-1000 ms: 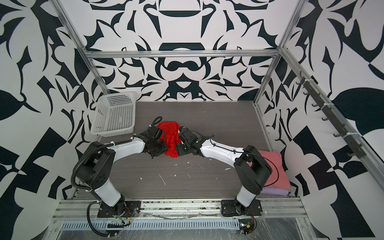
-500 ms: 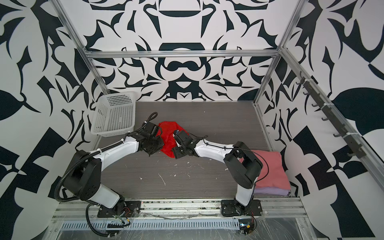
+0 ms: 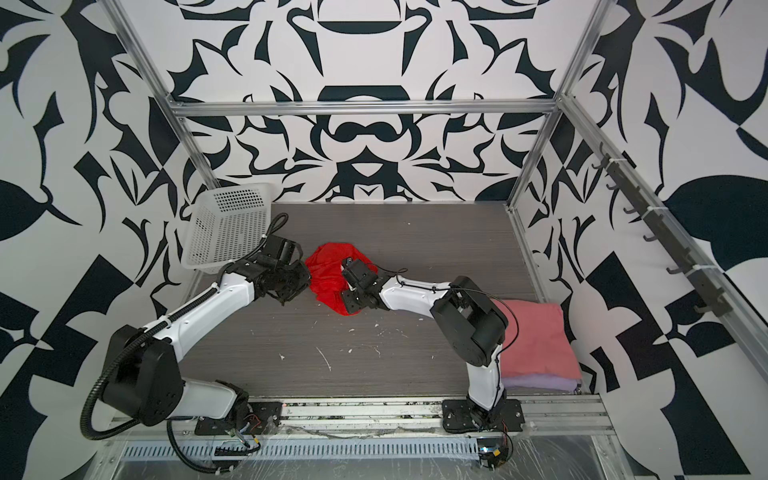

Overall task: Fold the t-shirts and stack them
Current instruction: 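Lift the red t-shirt high with both grippers, spreading it apart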

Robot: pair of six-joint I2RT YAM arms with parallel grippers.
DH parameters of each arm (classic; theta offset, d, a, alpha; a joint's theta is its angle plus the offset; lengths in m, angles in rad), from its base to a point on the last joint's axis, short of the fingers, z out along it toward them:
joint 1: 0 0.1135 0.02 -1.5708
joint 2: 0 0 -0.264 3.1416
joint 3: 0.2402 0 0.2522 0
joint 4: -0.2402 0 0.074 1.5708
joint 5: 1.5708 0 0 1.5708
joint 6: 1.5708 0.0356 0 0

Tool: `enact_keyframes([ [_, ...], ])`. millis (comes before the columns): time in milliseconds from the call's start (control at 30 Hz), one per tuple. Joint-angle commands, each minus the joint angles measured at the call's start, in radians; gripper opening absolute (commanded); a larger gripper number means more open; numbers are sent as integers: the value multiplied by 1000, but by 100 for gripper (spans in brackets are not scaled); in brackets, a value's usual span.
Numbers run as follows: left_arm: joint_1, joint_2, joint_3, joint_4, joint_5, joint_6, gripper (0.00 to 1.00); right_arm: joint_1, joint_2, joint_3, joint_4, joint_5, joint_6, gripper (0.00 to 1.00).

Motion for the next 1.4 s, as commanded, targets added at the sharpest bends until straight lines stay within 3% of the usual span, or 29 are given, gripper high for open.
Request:
enact_keyframes([
  [0, 19, -46, 0, -46, 11, -13, 0, 5, 9, 49, 5, 45, 6, 40],
  [233, 87, -121, 12, -60, 21, 12, 0, 5, -29, 57, -47, 150, 21, 0],
  [433, 134, -201, 102, -92, 32, 94, 0, 3, -173, 52, -88, 317, 13, 0],
  [567, 144, -215, 253, -99, 80, 173, 0, -9, -308, 100, -147, 447, -35, 0],
  [800, 145, -246, 572, -99, 198, 311, 0, -36, -517, 282, -179, 668, -239, 0],
  [1100, 144, -326, 718, 51, 280, 303, 0, -36, -612, 533, -100, 689, -477, 0],
  [1367, 144, -334, 739, 224, 477, 212, 0, -36, -644, 620, -21, 616, -556, 0],
])
